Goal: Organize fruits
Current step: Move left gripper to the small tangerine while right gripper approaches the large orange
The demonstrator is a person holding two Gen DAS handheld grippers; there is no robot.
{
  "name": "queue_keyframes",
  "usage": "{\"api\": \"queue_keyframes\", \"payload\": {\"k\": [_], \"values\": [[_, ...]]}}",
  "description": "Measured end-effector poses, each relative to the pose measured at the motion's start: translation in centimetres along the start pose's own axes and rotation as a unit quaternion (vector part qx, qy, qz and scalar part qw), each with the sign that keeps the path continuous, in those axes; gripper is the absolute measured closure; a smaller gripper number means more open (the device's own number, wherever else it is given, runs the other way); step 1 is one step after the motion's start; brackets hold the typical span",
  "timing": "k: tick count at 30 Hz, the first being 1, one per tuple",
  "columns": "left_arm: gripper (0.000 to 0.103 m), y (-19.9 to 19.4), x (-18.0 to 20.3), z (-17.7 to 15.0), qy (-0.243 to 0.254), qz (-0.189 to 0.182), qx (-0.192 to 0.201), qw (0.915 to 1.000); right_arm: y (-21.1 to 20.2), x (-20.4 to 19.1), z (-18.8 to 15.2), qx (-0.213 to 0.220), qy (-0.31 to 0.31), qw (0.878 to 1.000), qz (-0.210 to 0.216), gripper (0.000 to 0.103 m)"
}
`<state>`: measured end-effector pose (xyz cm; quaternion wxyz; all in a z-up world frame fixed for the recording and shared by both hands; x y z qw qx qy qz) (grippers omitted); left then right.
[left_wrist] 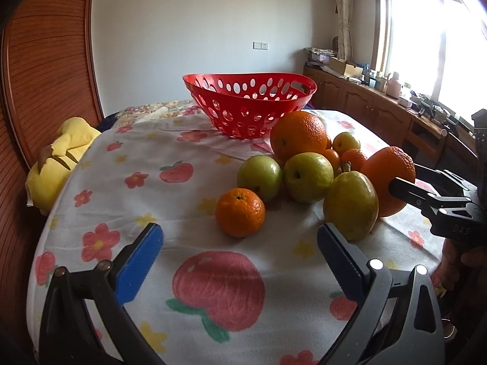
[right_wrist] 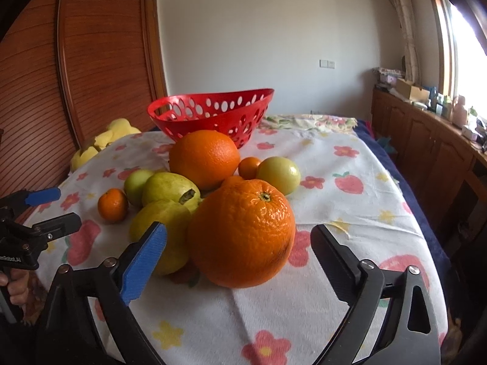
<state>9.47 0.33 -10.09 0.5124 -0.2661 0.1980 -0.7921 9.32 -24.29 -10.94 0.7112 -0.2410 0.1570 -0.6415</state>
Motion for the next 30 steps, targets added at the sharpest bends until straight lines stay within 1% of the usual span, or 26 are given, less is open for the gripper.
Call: {"api": "queue_keyframes", "payload": {"k": [2,4,5,9,12,17,18,19,22,24,28,30], "values": [[0.002,0.3,0.0,0.0,0.0,-0.003,-0.003,1.0,0.5,0.2,0.1,-0.007,0.006,1.0,0.006,0.009],[0.006,0.7,0.0,0.0,-0.002,-0.008,-0.007,0.9999,0.8,0.3,0.2,-0.011,0.013,1.0,0.011,0.011],[0.006,0.9,-0.1,0.1,-0.002,-0.01,-0.009,0.9999,0.9,0.3,0.4,-0.013,0.015,1.0,0.014,0.012],[0.01,1.3,-0.2,0.2,-0.004,-0.019,-0.013,0.9997,1.6,0.3,0.6,-0.033,0.023,0.999,0.027,0.013],[0.012,1.5,-0.2,0.3,-0.004,-0.025,-0.014,0.9996,2.1,0.1,0.6,-0.039,0.019,0.999,0.022,0.013],[0.02,2.0,-0.4,0.7,-0.003,-0.03,-0.016,0.9994,2.9,0.0,0.5,-0.052,0.02,0.998,0.022,0.013],[0.023,2.1,-0.5,0.8,-0.004,-0.032,-0.017,0.9993,3.0,0.0,0.6,-0.054,0.02,0.998,0.022,0.013],[0.026,2.3,-0.5,0.9,-0.005,-0.033,-0.02,0.9992,3.1,0.0,0.6,-0.056,0.02,0.998,0.025,0.013],[0.03,3.0,-0.8,0.9,-0.013,-0.039,-0.03,0.9987,3.3,0.1,0.6,-0.062,0.026,0.997,0.034,0.013],[0.032,3.4,-0.9,0.9,-0.011,-0.034,-0.037,0.9987,3.5,0.3,0.5,-0.069,0.038,0.996,0.043,0.013],[0.042,4.3,-1.1,1.0,-0.015,-0.033,-0.049,0.9982,3.7,0.6,0.3,-0.07,0.05,0.995,0.052,0.014],[0.042,4.7,-1.3,1.1,-0.012,-0.026,-0.053,0.9982,3.6,0.5,0.4,-0.069,0.049,0.995,0.056,0.017]]}}
Point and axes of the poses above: each gripper's, at about its wrist camera, not at the fingertips, and y roughly the way its jaws point, x to its right, z to its top, the point moved 4 cm from there along y, roughly the way its jaws point, and after that the axes turned 15 degrees about -z, right-handed, at the moved point
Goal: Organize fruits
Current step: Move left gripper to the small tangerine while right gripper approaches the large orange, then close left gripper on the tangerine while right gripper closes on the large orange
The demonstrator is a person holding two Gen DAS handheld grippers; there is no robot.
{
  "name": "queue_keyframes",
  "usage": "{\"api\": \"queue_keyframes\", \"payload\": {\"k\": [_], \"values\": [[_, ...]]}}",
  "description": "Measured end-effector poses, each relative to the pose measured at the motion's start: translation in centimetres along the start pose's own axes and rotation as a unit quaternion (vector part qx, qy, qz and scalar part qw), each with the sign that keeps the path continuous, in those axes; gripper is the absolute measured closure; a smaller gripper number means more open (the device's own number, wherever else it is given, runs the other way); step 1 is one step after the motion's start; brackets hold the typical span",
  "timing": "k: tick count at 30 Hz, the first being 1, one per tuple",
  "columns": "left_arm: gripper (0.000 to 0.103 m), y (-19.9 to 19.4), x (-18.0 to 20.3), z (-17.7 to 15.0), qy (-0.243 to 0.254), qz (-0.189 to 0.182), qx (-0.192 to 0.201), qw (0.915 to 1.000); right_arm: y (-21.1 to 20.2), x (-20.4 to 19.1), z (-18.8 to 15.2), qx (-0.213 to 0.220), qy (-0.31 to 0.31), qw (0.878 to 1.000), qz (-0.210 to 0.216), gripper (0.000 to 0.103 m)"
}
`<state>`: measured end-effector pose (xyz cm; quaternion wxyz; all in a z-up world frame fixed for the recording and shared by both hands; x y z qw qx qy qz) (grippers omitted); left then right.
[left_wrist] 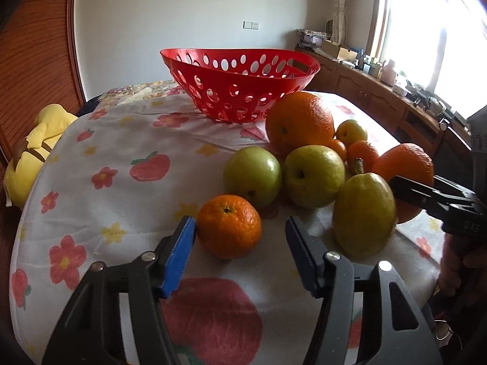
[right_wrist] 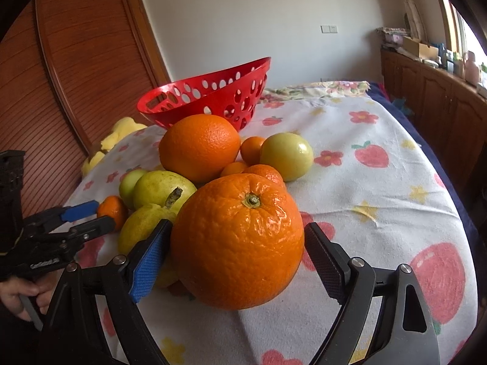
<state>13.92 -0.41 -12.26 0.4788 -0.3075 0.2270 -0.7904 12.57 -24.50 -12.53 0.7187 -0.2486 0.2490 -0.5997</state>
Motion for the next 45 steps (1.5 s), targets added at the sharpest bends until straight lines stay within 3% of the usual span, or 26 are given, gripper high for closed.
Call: {"api": "queue_keyframes", "payload": {"k": [6,9,23,28,45], "values": [[0.043,0.6,-0.7,0.1,-0.005,0.002,-0.01,0.9999,-0.2,-0.2,0.0,0.002,-0.006,1.0,0.001,0.018],[0.057,0.9,-1.0,0.0,-0.003,0.011,-0.012,0.9999,-0.3,-0.3,0.0,0.002,-0.009,1.0,0.0,0.019],[0.054,1.1,-1.4,-0.2,-0.006,0.005,-0.022,0.9997,-1.3,0.6,-0.6,0.001,-0.027,1.0,-0.014,0.019],[0.058,0.8,-1.3,-0.2,-0.005,0.006,-0.016,0.9998,-1.3,0.4,-0.6,0.004,-0.033,0.999,-0.019,0.019],[0.058,-3.3,1.4,1.9,0.019,-0.027,0.035,0.9988,-0.2,0.8,-0.3,-0.012,-0.015,1.0,-0.001,0.019]]}}
Point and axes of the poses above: each gripper's, at about its wrist camera, not at the fingertips, and y roughly the way its jaws point, x to its right, z to its top, the point moved 4 cm from there along y, roughly the way its jaws point, and after that the axes turned 15 degrees about -z, right-handed, at the moved point
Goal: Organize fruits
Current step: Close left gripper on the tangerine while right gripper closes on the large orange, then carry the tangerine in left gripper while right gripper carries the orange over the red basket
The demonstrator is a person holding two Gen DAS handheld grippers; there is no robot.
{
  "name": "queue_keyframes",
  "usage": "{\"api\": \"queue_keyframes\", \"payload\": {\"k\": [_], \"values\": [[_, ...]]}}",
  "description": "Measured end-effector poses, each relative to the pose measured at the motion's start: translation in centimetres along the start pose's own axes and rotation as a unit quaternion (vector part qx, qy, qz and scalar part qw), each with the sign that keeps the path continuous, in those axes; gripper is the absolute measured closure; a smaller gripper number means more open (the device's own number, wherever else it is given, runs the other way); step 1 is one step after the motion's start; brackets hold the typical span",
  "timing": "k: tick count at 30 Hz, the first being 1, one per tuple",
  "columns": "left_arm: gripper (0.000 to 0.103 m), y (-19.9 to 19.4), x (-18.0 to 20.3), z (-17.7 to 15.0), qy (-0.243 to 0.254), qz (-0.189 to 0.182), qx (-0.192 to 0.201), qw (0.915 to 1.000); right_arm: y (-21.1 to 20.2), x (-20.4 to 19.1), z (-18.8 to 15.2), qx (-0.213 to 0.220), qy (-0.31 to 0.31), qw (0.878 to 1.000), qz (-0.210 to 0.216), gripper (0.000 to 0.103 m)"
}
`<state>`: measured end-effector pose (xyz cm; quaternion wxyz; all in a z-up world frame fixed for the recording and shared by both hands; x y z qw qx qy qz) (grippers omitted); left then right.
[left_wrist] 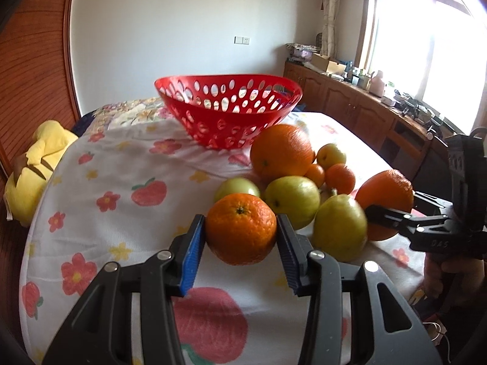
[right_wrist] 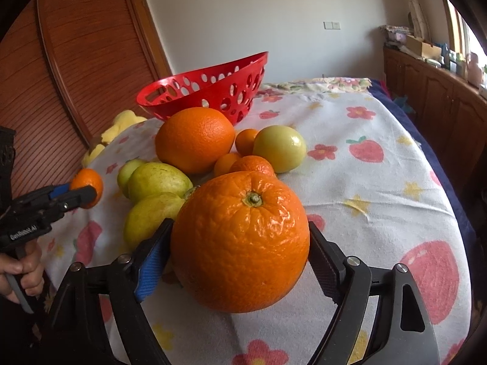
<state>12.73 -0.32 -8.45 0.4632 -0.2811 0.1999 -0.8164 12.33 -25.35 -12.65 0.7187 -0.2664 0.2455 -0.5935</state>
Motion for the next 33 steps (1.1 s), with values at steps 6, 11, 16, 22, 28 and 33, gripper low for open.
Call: {"api": "queue_keyframes", "payload": {"k": [6,11,16,22,28,33], "values": [[0.058,-0.6,0.3,1.2,0.008,-0.002,0.011,0.9999,-1.0,0.2,0.5,0.011,-0.015,1.0,-0.009,0.02],[0.058,-0.7,0.3,3.2,0.021,-0.004,0.022,0.9995,-2.5,0.7,2.7,0.032,-0.031,0.999,-0.009,0.02],[0.058,-0.5,0.4,5.6,0.044,-0.002,0.03,0.9986,-3.2,0.7,6.2,0.056,-0.055,0.997,-0.008,0.02],[0.058,0.4,-0.5,8.1,0.061,0.008,0.026,0.9977,-3.0,-0.4,10.1,0.076,-0.076,0.994,0.0,0.019],[0.058,1.5,-2.5,10.3,0.058,0.015,0.025,0.9979,-0.8,-2.1,13.6,0.078,-0.094,0.992,0.024,0.019],[0.058,2.9,-4.2,11.9,0.058,0.022,0.02,0.9979,1.4,-3.4,16.8,0.079,-0.102,0.99,0.047,0.019]]}}
Point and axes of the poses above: each gripper's, at about its wrist camera, not at the fingertips, and y roughly the way its jaws point, x to its right, z to its top, the point moved 4 cm from there along y, roughly the way its jaws point, and after that the axes turned 15 degrees about -z, right-handed, at the moved point
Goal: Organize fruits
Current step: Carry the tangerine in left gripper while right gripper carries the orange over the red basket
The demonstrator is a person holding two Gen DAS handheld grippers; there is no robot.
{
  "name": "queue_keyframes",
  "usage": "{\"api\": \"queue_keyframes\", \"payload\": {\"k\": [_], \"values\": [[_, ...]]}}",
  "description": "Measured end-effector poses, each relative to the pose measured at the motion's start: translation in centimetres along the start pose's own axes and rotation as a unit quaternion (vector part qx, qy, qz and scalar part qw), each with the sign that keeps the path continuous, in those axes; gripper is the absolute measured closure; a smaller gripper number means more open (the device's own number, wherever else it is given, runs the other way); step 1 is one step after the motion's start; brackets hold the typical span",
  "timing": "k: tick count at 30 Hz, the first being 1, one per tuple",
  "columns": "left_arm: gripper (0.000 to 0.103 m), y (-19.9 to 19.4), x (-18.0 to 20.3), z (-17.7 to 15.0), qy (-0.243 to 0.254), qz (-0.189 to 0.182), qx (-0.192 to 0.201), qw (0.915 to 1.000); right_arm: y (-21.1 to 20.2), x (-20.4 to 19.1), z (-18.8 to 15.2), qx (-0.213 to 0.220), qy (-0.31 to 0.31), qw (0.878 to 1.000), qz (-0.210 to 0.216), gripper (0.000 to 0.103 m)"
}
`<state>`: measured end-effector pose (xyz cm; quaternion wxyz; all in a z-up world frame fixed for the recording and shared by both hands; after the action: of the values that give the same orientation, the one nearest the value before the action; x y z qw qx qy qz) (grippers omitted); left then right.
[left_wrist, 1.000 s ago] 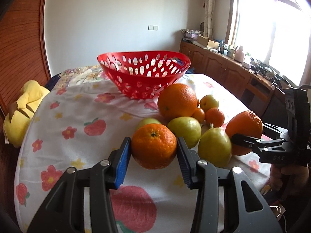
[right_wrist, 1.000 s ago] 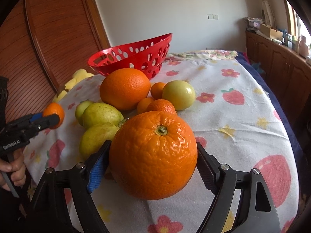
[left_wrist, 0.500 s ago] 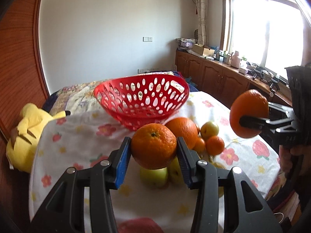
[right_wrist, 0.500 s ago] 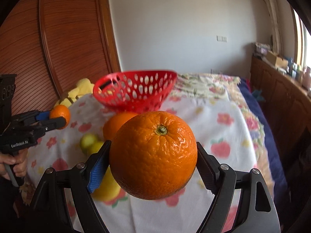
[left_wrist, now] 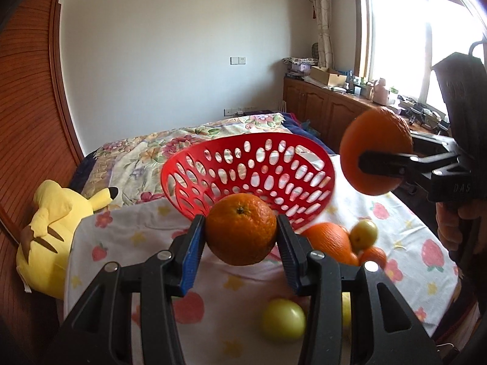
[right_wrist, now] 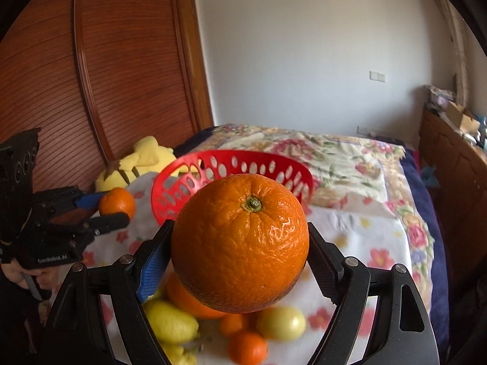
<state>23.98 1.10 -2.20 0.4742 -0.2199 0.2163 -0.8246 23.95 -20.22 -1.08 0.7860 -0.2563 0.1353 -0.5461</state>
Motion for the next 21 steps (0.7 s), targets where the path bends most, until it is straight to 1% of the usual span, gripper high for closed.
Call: {"api": "queue_keyframes", "payload": {"k": [4,7,14,21], "values": [[0.058,1.2,-1.0,0.9,0.003,0.004,-0.005,1.0,2.4,-1.0,1.9,0.001,-0.02,1.0,0.007,0.019],[0.058,2.0,-1.8,1.2,0.003,0.005,-0.009,0.9999,4.5,-1.9,2.7,-0.007,-0.039,0.999,0.01,0.019],[0.058,4.1,-3.1,1.4,0.0,0.003,-0.02,0.9998,9.2,-3.7,2.3,-0.043,-0.075,0.996,0.017,0.019],[0.058,5.0,-3.9,1.9,0.003,0.002,-0.021,0.9998,11.6,-5.0,1.3,-0.07,-0.121,0.99,0.013,0.019]]}}
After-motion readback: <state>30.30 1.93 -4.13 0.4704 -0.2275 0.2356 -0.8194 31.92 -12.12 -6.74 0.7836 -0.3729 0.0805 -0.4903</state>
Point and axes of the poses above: each gripper's, at about its wrist camera, not at the fingertips, and y roughly the way its jaws point, x to its right, z to its top, the point moved 4 cm from there along y, roughly the way its jaws point, and after that the axes turned 15 degrees about -z, right-handed, at the moved point
